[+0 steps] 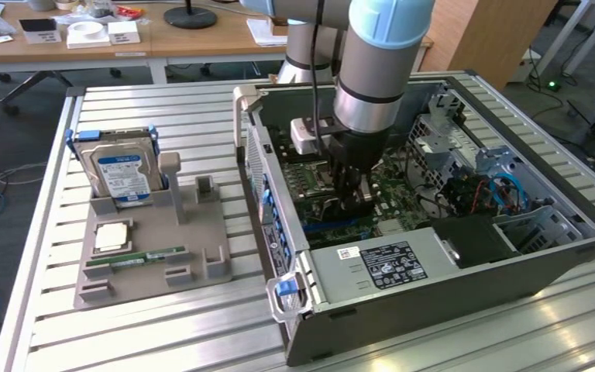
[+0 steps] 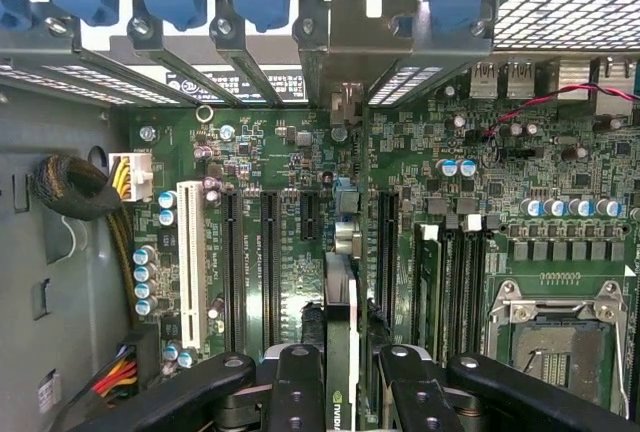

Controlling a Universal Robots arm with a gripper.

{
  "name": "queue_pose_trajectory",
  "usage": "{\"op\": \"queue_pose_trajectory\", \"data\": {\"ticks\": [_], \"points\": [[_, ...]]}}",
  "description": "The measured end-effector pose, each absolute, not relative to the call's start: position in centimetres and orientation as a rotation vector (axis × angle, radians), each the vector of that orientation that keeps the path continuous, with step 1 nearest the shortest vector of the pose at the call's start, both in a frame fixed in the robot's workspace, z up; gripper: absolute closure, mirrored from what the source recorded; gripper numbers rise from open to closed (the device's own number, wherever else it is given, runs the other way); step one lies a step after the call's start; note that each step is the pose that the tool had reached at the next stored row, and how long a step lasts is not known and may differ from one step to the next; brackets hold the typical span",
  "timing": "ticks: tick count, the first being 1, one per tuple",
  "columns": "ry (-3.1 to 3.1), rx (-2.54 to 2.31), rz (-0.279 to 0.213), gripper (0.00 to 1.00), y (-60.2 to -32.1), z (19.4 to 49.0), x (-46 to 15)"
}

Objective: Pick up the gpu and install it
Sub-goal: 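Insert the gpu into the slot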

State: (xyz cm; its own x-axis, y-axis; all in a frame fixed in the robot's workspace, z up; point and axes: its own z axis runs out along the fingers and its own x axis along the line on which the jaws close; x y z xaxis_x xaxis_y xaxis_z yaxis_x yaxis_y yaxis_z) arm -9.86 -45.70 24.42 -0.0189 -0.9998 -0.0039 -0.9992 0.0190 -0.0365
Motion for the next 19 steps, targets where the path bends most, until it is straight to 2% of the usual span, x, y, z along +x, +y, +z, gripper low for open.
{"op": "queue_pose_trajectory", "data": {"ticks": [19], "points": [[2.222, -2.181, -0.036, 0.74, -45.74, 24.24, -9.96]]}}
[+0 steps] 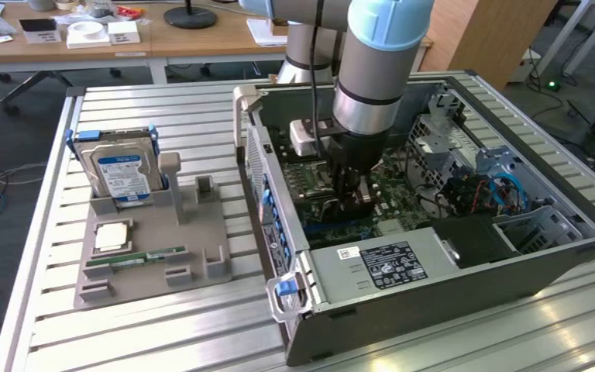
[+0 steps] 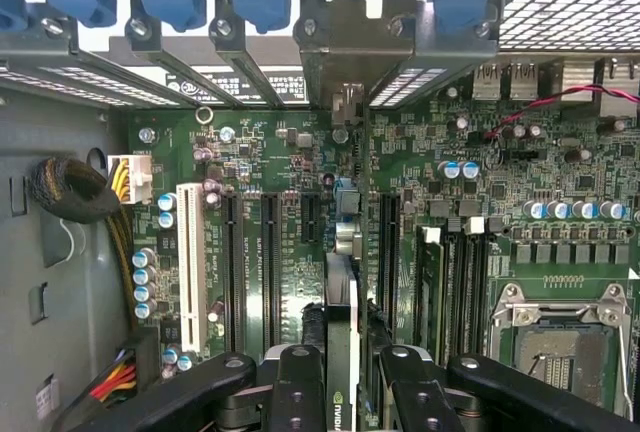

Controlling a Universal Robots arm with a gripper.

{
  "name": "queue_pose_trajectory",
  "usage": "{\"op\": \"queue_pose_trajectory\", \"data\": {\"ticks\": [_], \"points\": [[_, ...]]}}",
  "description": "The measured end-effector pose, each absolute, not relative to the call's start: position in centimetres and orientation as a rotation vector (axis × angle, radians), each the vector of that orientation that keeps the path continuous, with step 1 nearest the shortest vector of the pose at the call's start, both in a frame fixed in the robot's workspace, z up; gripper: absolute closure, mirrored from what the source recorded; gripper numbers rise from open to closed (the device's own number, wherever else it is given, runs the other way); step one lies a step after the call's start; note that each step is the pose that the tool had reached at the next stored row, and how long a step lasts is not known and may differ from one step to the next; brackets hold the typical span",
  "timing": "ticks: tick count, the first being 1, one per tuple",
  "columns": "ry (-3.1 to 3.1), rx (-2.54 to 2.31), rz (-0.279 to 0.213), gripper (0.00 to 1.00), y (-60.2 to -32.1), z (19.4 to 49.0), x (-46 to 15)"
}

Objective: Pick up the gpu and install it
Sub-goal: 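Insert the gpu into the slot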

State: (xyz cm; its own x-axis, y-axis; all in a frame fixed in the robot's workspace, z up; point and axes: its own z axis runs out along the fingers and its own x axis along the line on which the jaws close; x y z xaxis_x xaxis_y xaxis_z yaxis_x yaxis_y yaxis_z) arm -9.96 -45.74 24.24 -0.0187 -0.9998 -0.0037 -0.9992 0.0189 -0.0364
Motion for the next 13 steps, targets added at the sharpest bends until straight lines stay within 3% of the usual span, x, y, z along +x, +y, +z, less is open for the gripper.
{"op": "queue_pose_trajectory", "data": {"ticks": [13], "points": [[2.22, -2.18, -0.037, 0.74, -45.75, 23.96, -10.16]]}}
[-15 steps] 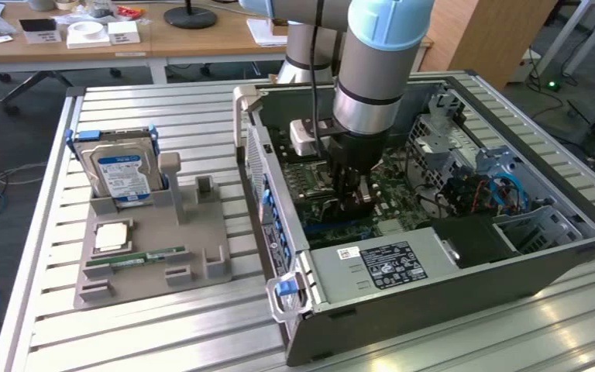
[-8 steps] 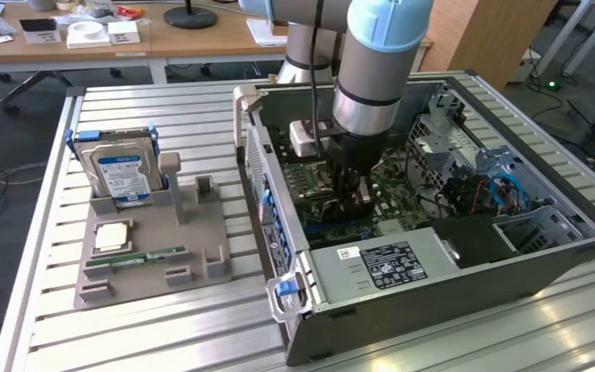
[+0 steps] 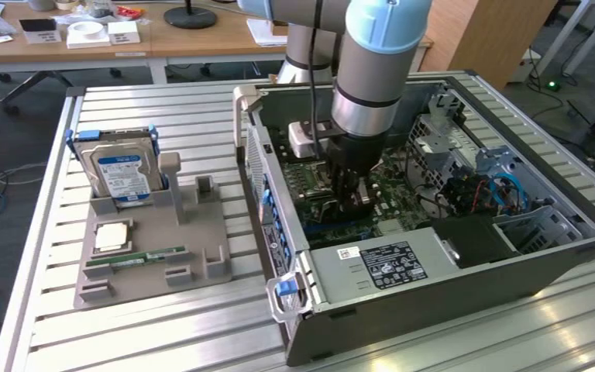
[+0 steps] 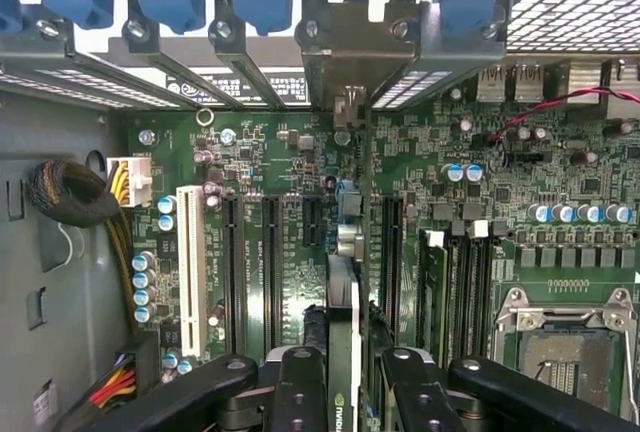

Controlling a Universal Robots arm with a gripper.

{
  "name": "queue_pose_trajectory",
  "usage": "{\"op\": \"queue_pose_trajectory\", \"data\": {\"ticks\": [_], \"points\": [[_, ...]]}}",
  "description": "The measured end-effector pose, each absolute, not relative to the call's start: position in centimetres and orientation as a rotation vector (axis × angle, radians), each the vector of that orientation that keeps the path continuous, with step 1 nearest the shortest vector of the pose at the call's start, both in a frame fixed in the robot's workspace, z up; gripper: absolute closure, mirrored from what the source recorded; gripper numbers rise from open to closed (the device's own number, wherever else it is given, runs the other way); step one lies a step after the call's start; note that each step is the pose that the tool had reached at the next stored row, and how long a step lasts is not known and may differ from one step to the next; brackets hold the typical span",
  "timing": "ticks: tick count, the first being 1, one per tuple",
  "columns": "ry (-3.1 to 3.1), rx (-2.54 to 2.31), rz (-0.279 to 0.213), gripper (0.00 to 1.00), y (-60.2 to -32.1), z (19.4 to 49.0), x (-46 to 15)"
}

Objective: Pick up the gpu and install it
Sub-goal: 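Insert the gpu into the slot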

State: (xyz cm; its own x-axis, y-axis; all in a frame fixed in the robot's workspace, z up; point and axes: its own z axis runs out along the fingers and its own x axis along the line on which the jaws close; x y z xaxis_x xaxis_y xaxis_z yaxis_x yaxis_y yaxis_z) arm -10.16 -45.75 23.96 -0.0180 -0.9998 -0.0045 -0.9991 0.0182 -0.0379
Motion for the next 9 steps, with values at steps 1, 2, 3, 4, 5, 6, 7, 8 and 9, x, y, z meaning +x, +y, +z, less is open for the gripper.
{"op": "queue_pose_trajectory", "data": {"ticks": [1, 2, 3, 4, 5, 6, 7, 8, 9], "points": [[2.22, -2.18, -0.037, 0.74, -45.75, 23.96, -10.18], [2.22, -2.181, -0.038, 0.74, -45.75, 23.96, -10.2], [2.22, -2.181, -0.038, 0.74, -45.76, 23.95, -10.22], [2.22, -2.181, -0.038, 0.74, -45.76, 23.93, -10.24], [2.22, -2.181, -0.038, 0.74, -45.77, 23.9, -10.24], [2.22, -2.181, -0.038, 0.74, -45.77, 23.86, -10.25], [2.22, -2.181, -0.038, 0.74, -45.77, 23.83, -10.25], [2.22, -2.181, -0.038, 0.74, -45.77, 23.82, -10.25], [2.22, -2.181, -0.038, 0.74, -45.77, 23.81, -10.25]]}}
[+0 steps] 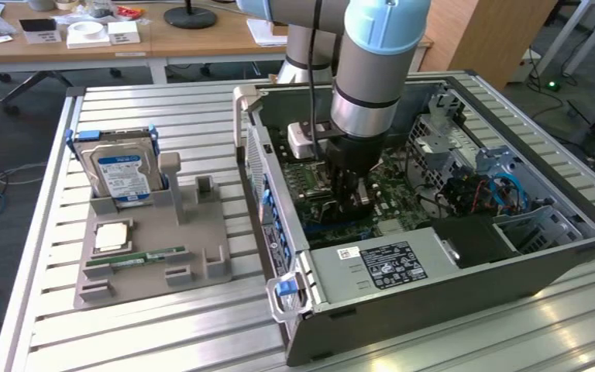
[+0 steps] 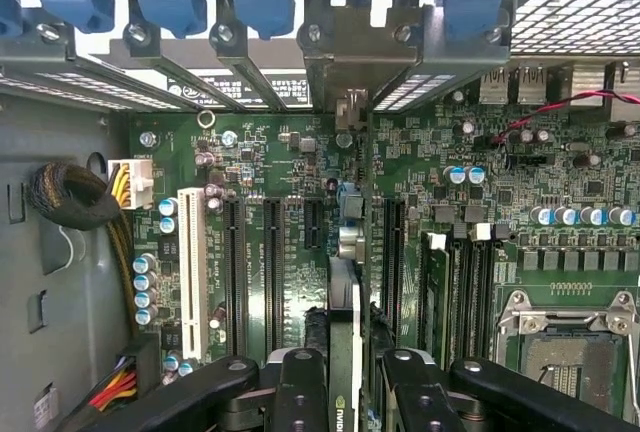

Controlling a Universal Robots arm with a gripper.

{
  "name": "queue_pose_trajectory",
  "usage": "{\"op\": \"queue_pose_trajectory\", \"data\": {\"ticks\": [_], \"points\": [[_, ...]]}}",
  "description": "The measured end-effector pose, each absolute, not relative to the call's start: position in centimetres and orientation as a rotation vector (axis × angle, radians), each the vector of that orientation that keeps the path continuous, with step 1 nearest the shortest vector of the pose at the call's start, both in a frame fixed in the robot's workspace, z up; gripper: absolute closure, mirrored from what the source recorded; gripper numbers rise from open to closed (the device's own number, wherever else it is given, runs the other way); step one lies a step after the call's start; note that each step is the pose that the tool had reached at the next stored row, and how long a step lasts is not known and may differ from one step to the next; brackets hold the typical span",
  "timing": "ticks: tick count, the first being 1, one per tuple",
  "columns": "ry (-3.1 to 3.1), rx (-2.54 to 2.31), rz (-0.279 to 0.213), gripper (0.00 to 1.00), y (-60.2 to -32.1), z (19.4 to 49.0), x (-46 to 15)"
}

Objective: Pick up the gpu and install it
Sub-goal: 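Insert the gpu into the slot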

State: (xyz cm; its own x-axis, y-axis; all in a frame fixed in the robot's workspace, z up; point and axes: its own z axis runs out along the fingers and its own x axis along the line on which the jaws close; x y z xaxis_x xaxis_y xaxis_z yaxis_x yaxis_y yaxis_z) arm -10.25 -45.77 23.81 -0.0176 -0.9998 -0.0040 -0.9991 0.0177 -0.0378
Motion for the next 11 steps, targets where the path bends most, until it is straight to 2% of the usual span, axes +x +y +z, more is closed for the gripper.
{"op": "queue_pose_trajectory", "data": {"ticks": [11], "points": [[2.22, -2.18, -0.036, 0.73, -45.76, 23.75, -10.29]]}}
